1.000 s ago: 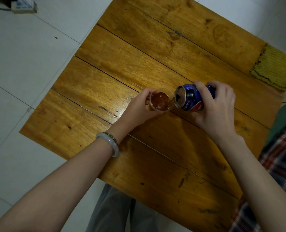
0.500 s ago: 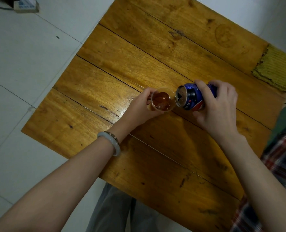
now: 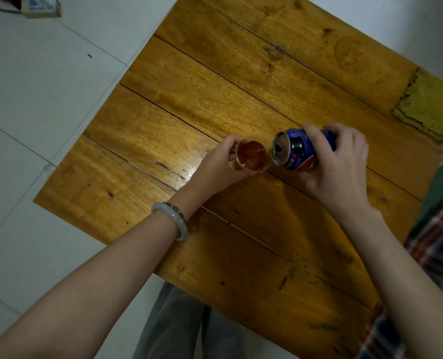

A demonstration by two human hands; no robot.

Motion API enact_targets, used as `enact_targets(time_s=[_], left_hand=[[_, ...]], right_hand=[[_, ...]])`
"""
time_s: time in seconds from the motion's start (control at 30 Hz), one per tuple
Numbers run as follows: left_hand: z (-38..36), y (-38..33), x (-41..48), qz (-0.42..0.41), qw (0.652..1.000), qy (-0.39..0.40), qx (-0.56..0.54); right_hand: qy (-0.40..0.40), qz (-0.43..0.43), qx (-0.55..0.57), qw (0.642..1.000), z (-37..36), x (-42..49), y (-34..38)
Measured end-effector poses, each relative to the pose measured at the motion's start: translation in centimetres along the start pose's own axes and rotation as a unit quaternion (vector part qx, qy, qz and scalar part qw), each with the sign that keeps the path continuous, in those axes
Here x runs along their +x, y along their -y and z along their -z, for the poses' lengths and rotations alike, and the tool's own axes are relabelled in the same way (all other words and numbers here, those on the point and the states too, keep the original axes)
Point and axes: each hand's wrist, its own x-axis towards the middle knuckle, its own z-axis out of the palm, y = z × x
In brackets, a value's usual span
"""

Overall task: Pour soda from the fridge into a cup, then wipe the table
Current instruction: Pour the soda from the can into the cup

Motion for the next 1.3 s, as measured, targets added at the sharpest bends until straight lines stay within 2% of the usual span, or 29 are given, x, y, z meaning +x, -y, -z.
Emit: enact_targets(time_s=[1.3], left_hand=[[-0.01, 0.22, 0.08, -0.013, 1.000, 0.000, -0.002]], right_hand=[[-0.007, 0.011, -0.012, 1.000, 0.10, 0.17, 0.13]])
